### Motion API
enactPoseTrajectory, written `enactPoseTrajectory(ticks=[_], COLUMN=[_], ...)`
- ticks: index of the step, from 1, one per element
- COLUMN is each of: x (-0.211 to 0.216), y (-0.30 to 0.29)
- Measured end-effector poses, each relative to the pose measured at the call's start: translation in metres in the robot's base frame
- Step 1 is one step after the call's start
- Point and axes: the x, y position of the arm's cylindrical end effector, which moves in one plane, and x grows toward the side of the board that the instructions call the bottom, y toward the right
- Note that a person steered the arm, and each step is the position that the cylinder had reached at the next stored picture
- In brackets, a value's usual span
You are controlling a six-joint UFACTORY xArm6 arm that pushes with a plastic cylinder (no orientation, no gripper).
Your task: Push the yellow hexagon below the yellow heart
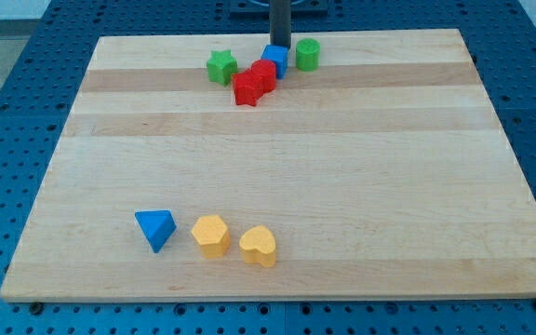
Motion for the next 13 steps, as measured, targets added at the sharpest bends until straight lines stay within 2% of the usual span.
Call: enactPoseTrajectory(ticks=[2, 3, 4, 5, 6, 7, 9, 11, 12, 13], x=[-0.006, 0.016, 0.046, 0.096, 0.098, 0.085, 0.074, 0.076, 0.101, 0.15], y=[-0.142, -0.195, -0.213, -0.154, -0.099, -0.143, -0.087, -0.075, -0.127, -0.107])
